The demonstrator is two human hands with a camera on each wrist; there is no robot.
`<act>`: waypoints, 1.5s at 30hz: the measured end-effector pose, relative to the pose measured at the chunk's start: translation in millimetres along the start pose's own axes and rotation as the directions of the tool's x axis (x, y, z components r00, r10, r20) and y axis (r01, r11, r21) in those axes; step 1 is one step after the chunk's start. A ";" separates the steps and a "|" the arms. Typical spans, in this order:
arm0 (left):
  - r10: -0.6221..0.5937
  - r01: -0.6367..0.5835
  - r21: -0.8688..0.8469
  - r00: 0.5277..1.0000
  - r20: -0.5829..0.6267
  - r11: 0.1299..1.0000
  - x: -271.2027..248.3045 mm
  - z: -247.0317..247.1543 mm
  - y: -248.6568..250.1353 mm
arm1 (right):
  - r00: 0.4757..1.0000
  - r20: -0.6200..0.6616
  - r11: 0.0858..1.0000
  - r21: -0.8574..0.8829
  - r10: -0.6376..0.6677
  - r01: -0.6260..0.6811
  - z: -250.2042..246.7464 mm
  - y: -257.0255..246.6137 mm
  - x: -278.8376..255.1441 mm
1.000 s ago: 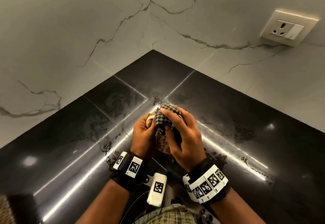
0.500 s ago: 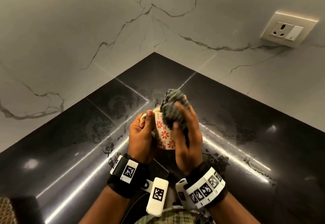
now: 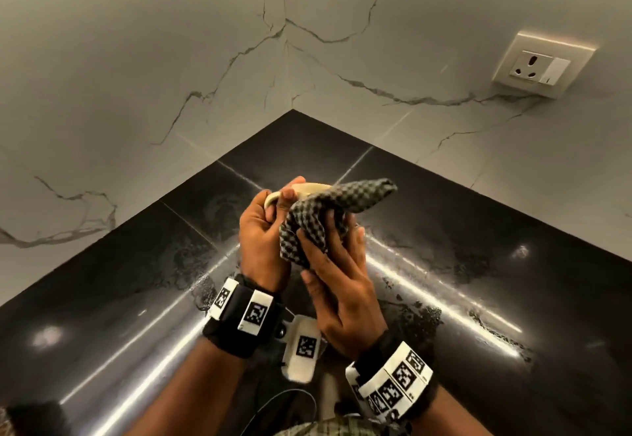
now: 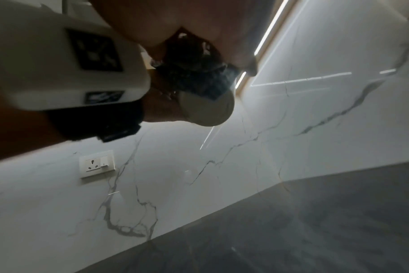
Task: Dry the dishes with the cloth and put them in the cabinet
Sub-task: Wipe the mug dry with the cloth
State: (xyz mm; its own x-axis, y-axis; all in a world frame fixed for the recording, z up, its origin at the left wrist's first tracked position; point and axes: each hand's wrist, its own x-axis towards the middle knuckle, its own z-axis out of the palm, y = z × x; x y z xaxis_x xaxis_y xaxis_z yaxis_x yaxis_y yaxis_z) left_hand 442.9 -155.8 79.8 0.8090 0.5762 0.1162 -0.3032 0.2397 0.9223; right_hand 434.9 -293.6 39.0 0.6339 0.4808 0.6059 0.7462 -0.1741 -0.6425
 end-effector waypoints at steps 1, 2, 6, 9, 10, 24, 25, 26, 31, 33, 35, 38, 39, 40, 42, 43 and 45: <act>0.013 -0.013 0.025 0.999 0.033 1.000 -3.9 -2.1 -4.1 | 1.000 -0.014 0.999 -0.029 -0.017 0.017 -2.8 -0.9 6.3; 0.018 -0.021 0.043 0.998 0.060 0.999 -7.8 -4.5 -8.5 | 0.999 -0.041 0.999 -0.032 -0.024 0.023 -6.3 -2.2 12.7; 0.065 -0.062 -0.035 0.995 0.078 0.997 -18.0 -1.9 -8.3 | 0.994 -0.108 0.999 0.037 0.023 -0.019 -8.6 -3.8 18.4; 0.089 -0.086 -0.078 0.996 0.032 0.993 -17.0 5.5 -4.3 | 0.992 -0.112 0.995 0.087 0.056 -0.046 0.5 -1.5 12.2; 0.087 -0.086 -0.091 0.996 0.009 0.992 -16.1 6.4 -4.5 | 0.992 -0.117 0.995 0.096 0.049 -0.038 2.4 -0.2 10.8; 0.062 -0.069 -0.066 0.993 -0.101 0.995 -19.9 -2.8 -2.6 | 0.843 -0.518 0.989 0.088 0.144 -0.115 -42.3 20.7 25.3; 0.051 -0.055 -0.055 0.997 -0.063 0.997 -23.8 1.9 -5.2 | 0.851 -0.493 0.980 0.169 0.179 -0.108 -37.2 15.4 26.2; 0.041 -0.042 -0.042 0.999 -0.032 0.998 -27.8 6.2 -7.7 | 0.852 -0.479 0.963 0.249 0.212 -0.100 -33.0 10.4 27.3; 0.097 -0.094 -0.034 0.987 0.127 0.995 -35.2 10.4 -7.1 | 0.773 -0.465 0.901 0.272 0.431 -0.339 -31.0 7.7 29.0; 0.138 -0.141 0.005 0.979 0.149 0.990 -32.9 14.1 -4.1 | 0.801 -0.340 0.866 0.280 0.494 -0.415 -30.0 6.2 25.4; 0.155 -0.162 0.051 0.981 0.118 0.986 -27.2 17.9 -2.6 | 0.817 -0.328 0.873 0.302 0.473 -0.384 -28.8 -6.1 26.1; 0.150 -0.174 0.151 0.976 0.156 0.973 -24.0 21.5 -6.8 | 0.917 -0.365 0.981 0.161 0.162 -0.110 -31.9 -29.4 37.6; 0.142 -0.174 0.161 0.972 0.189 0.972 -26.8 22.2 -10.4 | 0.938 -0.345 0.998 0.058 0.024 -0.004 -31.4 -28.4 40.1; 0.126 -0.163 0.155 0.967 0.219 0.974 -30.9 23.3 -13.4 | 0.940 -0.337 0.999 0.000 -0.042 0.045 -31.9 -24.9 43.1; 0.078 -0.110 0.121 0.966 0.244 0.987 -38.2 25.5 -15.0 | 0.924 -0.383 1.000 0.008 -0.007 0.011 -37.5 -13.0 46.5; 0.057 -0.087 0.114 0.968 0.245 0.990 -39.7 25.0 -14.4 | 0.906 -0.420 0.998 0.059 0.053 -0.031 -41.0 -7.3 45.7; 0.024 -0.052 0.112 0.971 0.239 0.992 -38.0 22.1 -11.0 | 0.846 -0.474 0.961 0.236 0.244 -0.146 -46.8 3.7 40.7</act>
State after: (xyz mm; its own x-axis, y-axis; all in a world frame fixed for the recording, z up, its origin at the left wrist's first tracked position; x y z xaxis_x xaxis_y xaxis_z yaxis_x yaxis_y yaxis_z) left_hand 426.6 -197.6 73.3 0.8984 0.3786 0.2227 -0.2863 0.1204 0.9505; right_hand 473.0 -314.9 83.2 0.8150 -0.0432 0.5779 0.5768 -0.0348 -0.8161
